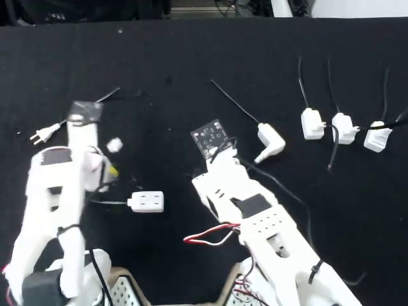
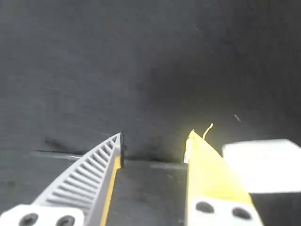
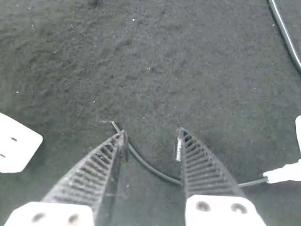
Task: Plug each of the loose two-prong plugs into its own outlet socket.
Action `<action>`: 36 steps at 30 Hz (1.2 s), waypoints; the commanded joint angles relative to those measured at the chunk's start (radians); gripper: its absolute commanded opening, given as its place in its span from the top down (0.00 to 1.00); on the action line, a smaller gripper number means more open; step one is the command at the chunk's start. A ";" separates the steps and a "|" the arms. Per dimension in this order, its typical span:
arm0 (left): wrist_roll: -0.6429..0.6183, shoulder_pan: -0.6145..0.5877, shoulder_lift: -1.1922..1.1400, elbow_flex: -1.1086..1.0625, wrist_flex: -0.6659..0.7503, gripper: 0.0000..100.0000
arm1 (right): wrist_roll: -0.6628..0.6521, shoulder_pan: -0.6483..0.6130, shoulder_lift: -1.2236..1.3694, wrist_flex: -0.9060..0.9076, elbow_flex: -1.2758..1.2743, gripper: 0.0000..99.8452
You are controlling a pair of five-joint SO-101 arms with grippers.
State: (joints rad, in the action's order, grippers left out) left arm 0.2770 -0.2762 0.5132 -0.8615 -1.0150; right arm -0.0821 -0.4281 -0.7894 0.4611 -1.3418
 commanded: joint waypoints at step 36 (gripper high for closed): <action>-1.068 -0.291 -1.243 1.498 -0.232 0.77 | 0.006 0.020 -0.028 -0.026 0.005 0.84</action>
State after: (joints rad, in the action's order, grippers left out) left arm -0.7710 -0.5754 -0.7265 0.5700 -1.2497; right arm -0.0821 -0.4281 -0.7894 0.4611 -1.3418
